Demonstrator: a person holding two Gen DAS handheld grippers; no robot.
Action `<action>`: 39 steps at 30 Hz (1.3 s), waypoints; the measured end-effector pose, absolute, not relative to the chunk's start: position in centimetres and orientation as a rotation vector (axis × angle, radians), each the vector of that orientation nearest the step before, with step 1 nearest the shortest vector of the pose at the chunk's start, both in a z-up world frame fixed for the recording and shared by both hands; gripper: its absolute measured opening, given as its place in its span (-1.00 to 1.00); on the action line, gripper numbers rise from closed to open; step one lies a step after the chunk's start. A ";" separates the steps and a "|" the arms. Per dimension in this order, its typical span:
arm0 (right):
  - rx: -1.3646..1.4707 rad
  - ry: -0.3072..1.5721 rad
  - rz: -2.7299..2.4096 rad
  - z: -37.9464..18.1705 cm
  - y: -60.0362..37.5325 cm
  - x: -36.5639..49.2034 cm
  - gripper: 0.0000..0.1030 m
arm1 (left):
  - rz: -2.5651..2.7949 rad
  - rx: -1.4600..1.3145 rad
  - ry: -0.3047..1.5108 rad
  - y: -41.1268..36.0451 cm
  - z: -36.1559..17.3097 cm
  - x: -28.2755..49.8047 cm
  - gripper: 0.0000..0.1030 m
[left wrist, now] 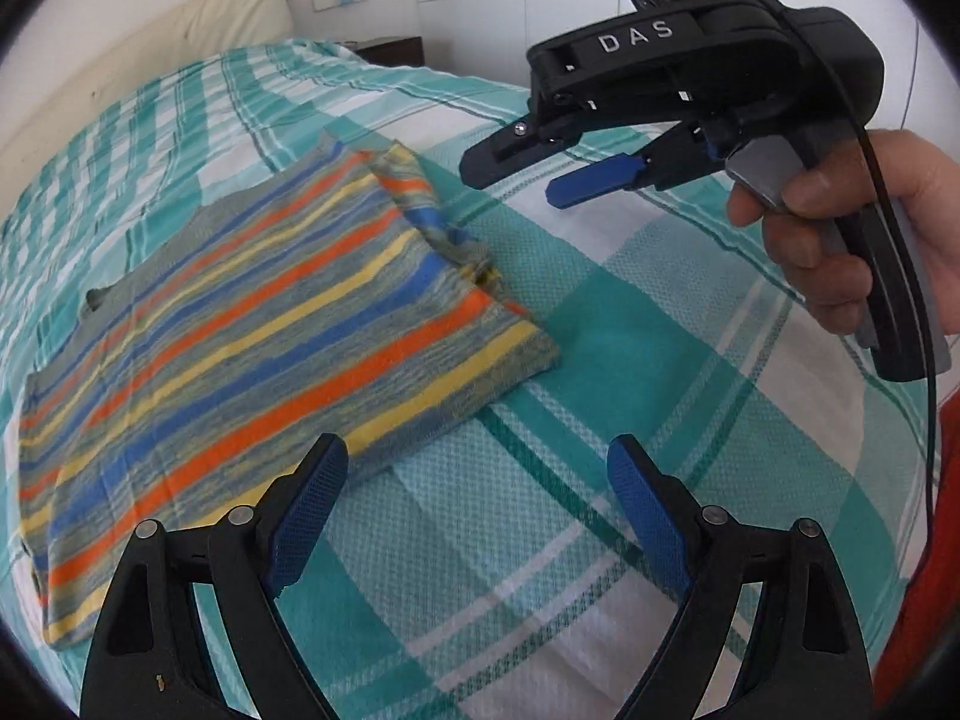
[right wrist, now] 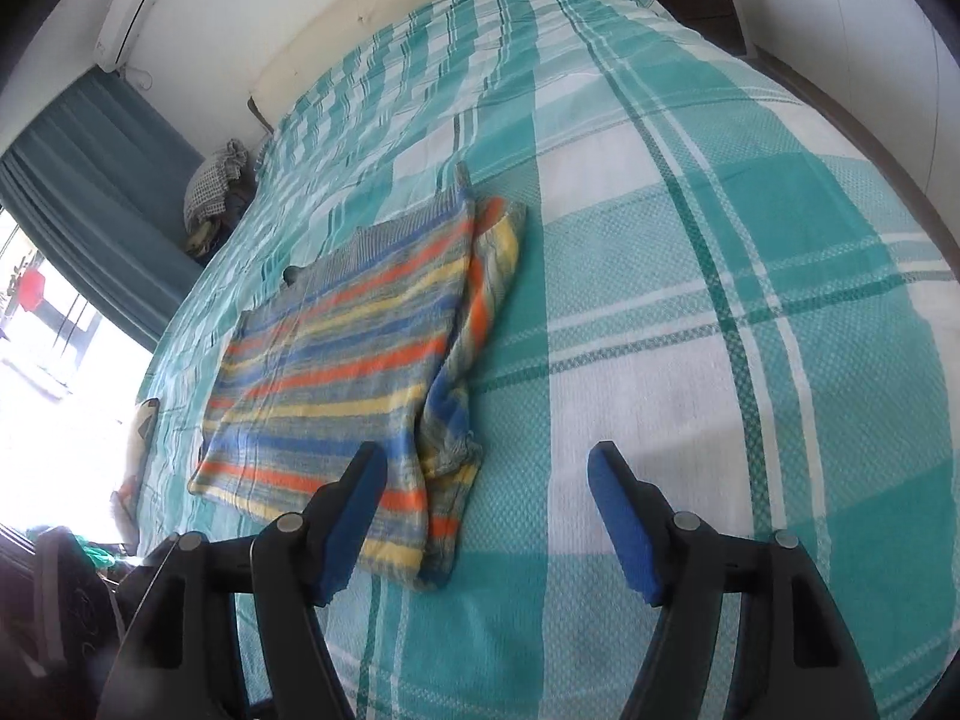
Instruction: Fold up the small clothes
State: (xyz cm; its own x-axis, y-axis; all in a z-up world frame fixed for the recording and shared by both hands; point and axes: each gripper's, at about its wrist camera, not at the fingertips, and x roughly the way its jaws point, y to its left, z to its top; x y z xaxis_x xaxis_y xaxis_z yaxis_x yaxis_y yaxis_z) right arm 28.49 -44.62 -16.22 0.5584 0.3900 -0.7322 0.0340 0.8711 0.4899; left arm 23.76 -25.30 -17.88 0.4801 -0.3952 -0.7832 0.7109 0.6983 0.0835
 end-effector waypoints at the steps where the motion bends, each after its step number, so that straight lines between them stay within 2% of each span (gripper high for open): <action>1: 0.512 0.981 0.238 -16.6 -44.9 30.0 0.35 | -0.681 0.449 0.815 -26.2 -18.4 24.5 0.74; 3: 0.546 1.009 0.255 -17.3 -45.1 33.0 0.35 | -0.651 0.469 0.801 -27.2 -19.0 25.8 0.74; 4: 0.558 1.017 0.262 -17.7 -45.1 34.4 0.35 | -0.658 0.447 0.795 -27.3 -18.9 26.2 0.66; 5: 0.564 1.025 0.266 -18.0 -45.0 35.8 0.35 | -0.675 0.418 0.791 -27.2 -18.7 26.4 0.50; 6: 0.564 1.030 0.276 -18.1 -44.7 37.0 0.35 | -0.697 0.398 0.793 -27.1 -18.5 26.5 -0.12; 7: 0.561 1.033 0.287 -18.2 -44.4 38.3 0.34 | -0.701 0.401 0.801 -27.3 -18.6 26.5 -0.81; 9: 0.558 1.048 0.301 -18.6 -43.4 40.5 0.24 | -0.692 0.392 0.789 -27.2 -18.5 26.3 -0.83; 10: 0.562 1.063 0.301 -18.9 -43.1 41.5 -0.17 | -0.696 0.356 0.792 -26.7 -18.2 26.3 -0.85; 11: 0.542 1.083 0.267 -19.1 -42.5 42.2 -0.79 | -0.697 0.303 0.798 -25.8 -17.8 26.4 -0.85; 13: 0.514 1.082 0.215 -18.5 -41.4 42.9 -0.78 | -0.672 0.160 0.802 -23.0 -16.4 26.6 -0.85; 17: 0.430 0.981 0.287 -13.8 -36.7 42.4 -0.78 | -0.591 -0.137 0.794 -14.5 -13.1 26.9 -0.85; 21: 0.381 0.941 0.415 -10.2 -29.4 43.6 -0.78 | -0.454 -0.326 0.807 -5.6 -12.6 27.5 -0.85; 29: 0.268 1.018 0.538 -13.6 -12.2 47.5 -0.75 | -0.225 -0.432 0.916 4.8 -17.3 29.6 -0.83; 30: 0.267 1.023 0.567 -14.4 -10.6 47.7 -0.67 | -0.205 -0.424 0.952 5.3 -18.1 29.9 -0.74; 31: 0.272 1.039 0.600 -15.3 -9.5 47.9 -0.53 | -0.182 -0.419 0.985 5.9 -18.7 30.0 -0.54; 32: 0.283 1.072 0.626 -16.0 -8.4 48.2 -0.13 | -0.188 -0.427 0.990 6.3 -18.9 29.7 -0.54; 33: 0.293 1.089 0.624 -16.4 -7.9 48.2 0.04 | -0.203 -0.435 0.983 6.7 -18.7 29.2 -0.53; 35: 0.335 1.041 0.633 -15.6 -8.5 47.2 0.11 | -0.180 -0.404 0.969 7.3 -17.7 27.8 -0.14; 36: 0.344 1.005 0.632 -14.7 -9.2 46.5 0.11 | -0.175 -0.391 0.947 7.5 -17.1 27.1 0.15; 37: 0.327 0.976 0.621 -13.8 -10.0 45.7 0.11 | -0.185 -0.387 0.918 7.6 -16.5 26.4 0.31; 39: 0.240 0.929 0.596 -11.8 -11.5 43.3 0.11 | -0.212 -0.370 0.881 7.6 -15.8 25.6 0.42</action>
State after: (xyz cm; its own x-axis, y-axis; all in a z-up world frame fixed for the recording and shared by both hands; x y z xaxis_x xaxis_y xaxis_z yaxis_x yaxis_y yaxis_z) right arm 43.35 -11.48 -11.82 0.4524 0.5775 -0.6796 -0.3772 0.8144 0.4410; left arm 25.63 7.62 -15.76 0.6214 -0.3304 -0.7104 0.0297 0.9160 -0.4000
